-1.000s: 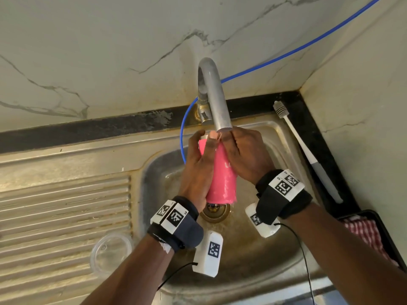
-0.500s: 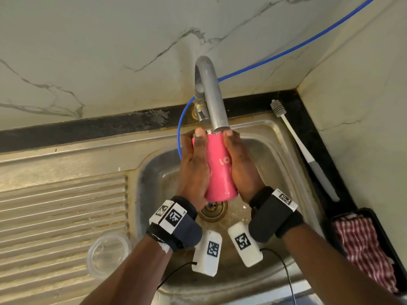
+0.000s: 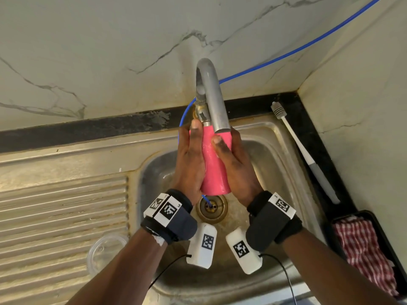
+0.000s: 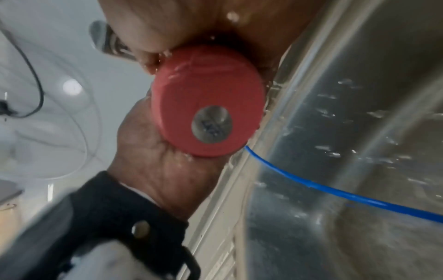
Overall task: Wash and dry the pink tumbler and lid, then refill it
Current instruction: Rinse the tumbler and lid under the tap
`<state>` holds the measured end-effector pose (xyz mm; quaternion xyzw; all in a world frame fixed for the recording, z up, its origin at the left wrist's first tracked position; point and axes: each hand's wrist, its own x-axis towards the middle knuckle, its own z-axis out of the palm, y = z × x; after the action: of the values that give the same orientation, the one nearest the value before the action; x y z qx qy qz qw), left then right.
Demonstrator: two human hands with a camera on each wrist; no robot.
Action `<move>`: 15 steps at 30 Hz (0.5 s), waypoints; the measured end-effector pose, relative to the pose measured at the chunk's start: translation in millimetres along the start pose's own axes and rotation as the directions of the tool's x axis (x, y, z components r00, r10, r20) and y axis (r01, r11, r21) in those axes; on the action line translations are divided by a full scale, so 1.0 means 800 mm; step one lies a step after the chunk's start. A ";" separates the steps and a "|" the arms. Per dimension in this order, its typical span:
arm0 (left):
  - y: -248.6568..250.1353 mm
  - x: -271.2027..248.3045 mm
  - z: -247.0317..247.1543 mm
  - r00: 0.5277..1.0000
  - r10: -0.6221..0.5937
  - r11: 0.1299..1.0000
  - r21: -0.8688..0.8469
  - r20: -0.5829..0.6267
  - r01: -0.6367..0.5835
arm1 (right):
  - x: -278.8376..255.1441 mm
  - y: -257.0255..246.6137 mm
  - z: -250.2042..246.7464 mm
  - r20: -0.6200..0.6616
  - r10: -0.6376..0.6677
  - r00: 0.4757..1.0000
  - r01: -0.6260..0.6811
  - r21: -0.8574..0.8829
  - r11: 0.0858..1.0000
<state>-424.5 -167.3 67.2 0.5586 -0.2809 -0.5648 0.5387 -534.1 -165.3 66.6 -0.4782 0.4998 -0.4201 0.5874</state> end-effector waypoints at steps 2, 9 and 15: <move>-0.001 -0.002 -0.002 0.999 -0.007 0.999 -0.041 0.041 0.008 | -0.004 0.006 0.002 -0.031 -0.040 0.999 0.038 -0.060 0.997; -0.006 -0.003 -0.015 0.997 0.040 0.996 0.081 0.073 -0.046 | 0.000 0.020 -0.008 0.018 -0.207 0.978 0.193 -0.439 0.878; 0.004 -0.010 -0.020 0.989 0.010 0.982 0.186 0.148 -0.038 | 0.008 0.025 -0.012 0.034 -0.217 0.976 0.207 -0.479 0.853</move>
<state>-410.3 -156.6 69.6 0.5607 -0.3786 -0.5684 0.4682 -542.8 -169.0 45.1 -0.6562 0.5387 -0.3504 0.3955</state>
